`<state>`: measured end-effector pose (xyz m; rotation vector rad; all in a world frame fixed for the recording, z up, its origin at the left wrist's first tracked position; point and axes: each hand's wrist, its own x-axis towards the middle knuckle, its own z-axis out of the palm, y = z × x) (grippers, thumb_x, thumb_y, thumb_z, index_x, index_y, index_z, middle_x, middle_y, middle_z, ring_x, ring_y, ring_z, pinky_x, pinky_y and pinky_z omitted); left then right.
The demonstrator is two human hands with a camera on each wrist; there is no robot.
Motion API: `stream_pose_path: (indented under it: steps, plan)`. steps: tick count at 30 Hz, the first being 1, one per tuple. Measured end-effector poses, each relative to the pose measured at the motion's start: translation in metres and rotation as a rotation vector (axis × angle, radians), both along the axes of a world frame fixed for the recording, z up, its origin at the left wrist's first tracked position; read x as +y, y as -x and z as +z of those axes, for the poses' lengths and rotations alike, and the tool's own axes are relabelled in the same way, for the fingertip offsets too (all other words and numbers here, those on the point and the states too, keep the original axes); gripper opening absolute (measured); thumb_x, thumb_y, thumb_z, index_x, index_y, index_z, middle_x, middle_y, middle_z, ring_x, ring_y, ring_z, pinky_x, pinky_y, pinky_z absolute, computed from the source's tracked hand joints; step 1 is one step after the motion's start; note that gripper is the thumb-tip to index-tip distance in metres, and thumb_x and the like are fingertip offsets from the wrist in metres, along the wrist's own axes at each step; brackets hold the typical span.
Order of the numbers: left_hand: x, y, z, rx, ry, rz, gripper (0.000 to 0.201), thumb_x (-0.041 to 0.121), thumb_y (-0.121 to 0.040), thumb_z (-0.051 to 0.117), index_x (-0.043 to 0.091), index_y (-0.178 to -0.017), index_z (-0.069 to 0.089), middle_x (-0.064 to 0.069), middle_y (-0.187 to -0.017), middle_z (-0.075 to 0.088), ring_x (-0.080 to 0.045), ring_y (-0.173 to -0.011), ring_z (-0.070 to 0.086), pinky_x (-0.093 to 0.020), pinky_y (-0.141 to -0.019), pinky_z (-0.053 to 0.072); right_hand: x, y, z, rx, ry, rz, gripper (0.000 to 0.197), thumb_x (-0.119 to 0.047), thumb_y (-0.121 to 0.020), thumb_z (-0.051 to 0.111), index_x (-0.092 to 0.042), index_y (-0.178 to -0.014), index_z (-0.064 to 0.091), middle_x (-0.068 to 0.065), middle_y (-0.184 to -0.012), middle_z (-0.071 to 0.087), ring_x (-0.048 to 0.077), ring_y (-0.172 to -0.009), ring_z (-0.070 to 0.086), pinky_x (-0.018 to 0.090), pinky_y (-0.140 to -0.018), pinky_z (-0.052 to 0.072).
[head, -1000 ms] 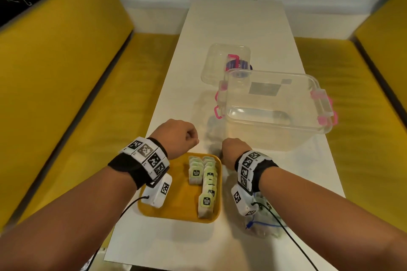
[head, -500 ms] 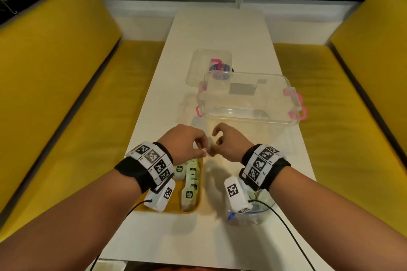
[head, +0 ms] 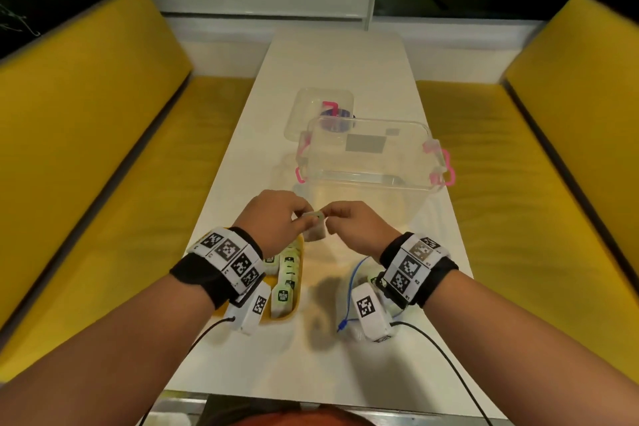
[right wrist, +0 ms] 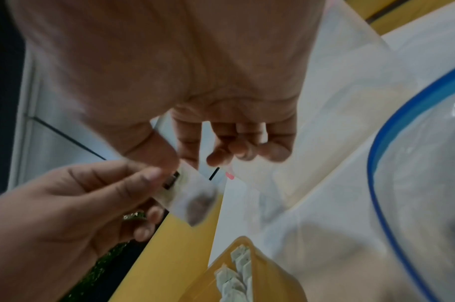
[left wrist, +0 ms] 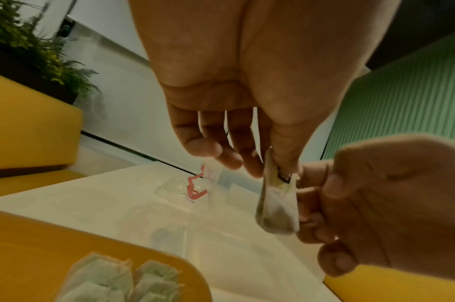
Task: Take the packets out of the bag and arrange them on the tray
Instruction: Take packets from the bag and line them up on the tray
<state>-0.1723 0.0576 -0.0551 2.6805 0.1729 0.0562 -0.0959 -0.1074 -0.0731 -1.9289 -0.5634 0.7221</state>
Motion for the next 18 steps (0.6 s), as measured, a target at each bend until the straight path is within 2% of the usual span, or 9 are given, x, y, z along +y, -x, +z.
stream_pose_path:
  steps: [1, 3, 5, 7, 8, 11, 13, 16, 18]
  plan:
    - [0.001, 0.001, 0.004, -0.013, 0.036, 0.001, 0.022, 0.046, -0.089, 0.062, 0.028, -0.09, 0.074, 0.009, -0.083, 0.066, -0.011, -0.077, 0.057, -0.03, -0.071, 0.046, -0.002, 0.0, -0.001, -0.097, 0.025, 0.039, 0.015, -0.02, -0.081, 0.062, -0.017, -0.092, 0.072, -0.01, -0.071, 0.062, 0.001, -0.058, 0.048, 0.023, -0.062, 0.039]
    - [0.002, 0.003, 0.013, -0.033, 0.099, -0.01, 0.02, 0.042, -0.09, 0.063, 0.026, -0.094, 0.075, 0.01, -0.085, 0.067, -0.009, -0.077, 0.057, -0.028, -0.073, 0.046, -0.004, 0.0, -0.003, -0.229, 0.027, 0.103, 0.016, -0.024, -0.081, 0.074, -0.021, -0.097, 0.071, -0.006, -0.091, 0.064, 0.006, -0.072, 0.052, 0.025, -0.07, 0.045]
    - [0.001, 0.005, 0.021, -0.064, 0.158, -0.009, 0.017, 0.037, -0.09, 0.065, 0.026, -0.098, 0.075, 0.012, -0.086, 0.068, -0.007, -0.079, 0.059, -0.024, -0.074, 0.046, -0.005, 0.001, -0.004, -0.247, -0.046, 0.096, 0.013, -0.024, -0.081, 0.078, -0.022, -0.09, 0.069, -0.008, -0.087, 0.066, 0.006, -0.073, 0.056, 0.019, -0.071, 0.046]
    - [0.001, 0.005, 0.027, -0.1, 0.187, 0.01, 0.014, 0.034, -0.089, 0.066, 0.027, -0.099, 0.074, 0.015, -0.088, 0.067, -0.006, -0.081, 0.059, -0.019, -0.074, 0.044, -0.004, 0.004, -0.002, -0.192, -0.111, 0.085, 0.016, -0.02, -0.08, 0.079, -0.02, -0.078, 0.064, -0.007, -0.073, 0.065, 0.004, -0.063, 0.056, 0.017, -0.064, 0.046]
    - [0.001, 0.006, 0.03, -0.11, 0.173, 0.016, 0.013, 0.034, -0.089, 0.067, 0.027, -0.098, 0.073, 0.016, -0.087, 0.065, -0.005, -0.08, 0.058, -0.017, -0.072, 0.042, -0.004, 0.004, -0.003, -0.17, -0.127, 0.081, 0.018, -0.018, -0.08, 0.08, -0.019, -0.076, 0.062, -0.005, -0.069, 0.064, 0.006, -0.06, 0.056, 0.019, -0.062, 0.047]
    - [-0.001, 0.008, 0.037, -0.117, 0.114, 0.007, 0.013, 0.036, -0.088, 0.067, 0.028, -0.097, 0.073, 0.016, -0.086, 0.062, -0.002, -0.075, 0.055, -0.017, -0.069, 0.039, -0.005, 0.004, -0.001, -0.204, -0.124, 0.071, 0.018, -0.022, -0.077, 0.082, -0.019, -0.086, 0.067, -0.004, -0.08, 0.069, 0.011, -0.069, 0.06, 0.027, -0.069, 0.05]
    - [-0.005, 0.009, 0.042, -0.11, 0.109, -0.011, 0.014, 0.035, -0.087, 0.068, 0.027, -0.097, 0.074, 0.013, -0.084, 0.065, -0.003, -0.074, 0.055, -0.02, -0.07, 0.041, -0.005, 0.006, 0.002, -0.185, -0.179, 0.075, 0.021, -0.02, -0.079, 0.081, -0.021, -0.096, 0.069, -0.006, -0.088, 0.072, 0.006, -0.077, 0.064, 0.02, -0.073, 0.053]
    - [-0.009, 0.012, 0.049, -0.107, 0.112, -0.025, 0.01, 0.034, -0.086, 0.069, 0.028, -0.093, 0.074, 0.015, -0.081, 0.066, -0.005, -0.074, 0.058, -0.019, -0.067, 0.042, -0.004, 0.012, 0.008, -0.077, -0.288, 0.071, 0.009, -0.009, -0.086, 0.073, -0.002, -0.09, 0.07, 0.01, -0.084, 0.072, 0.009, -0.072, 0.066, 0.013, -0.065, 0.049]
    - [-0.011, 0.014, 0.052, -0.09, 0.103, -0.026, 0.006, 0.033, -0.087, 0.068, 0.03, -0.091, 0.072, 0.016, -0.081, 0.066, -0.005, -0.075, 0.058, -0.019, -0.066, 0.041, -0.003, 0.015, 0.01, -0.061, -0.313, 0.088, 0.009, -0.006, -0.09, 0.066, 0.003, -0.088, 0.068, 0.017, -0.083, 0.071, 0.013, -0.069, 0.066, 0.012, -0.06, 0.047]
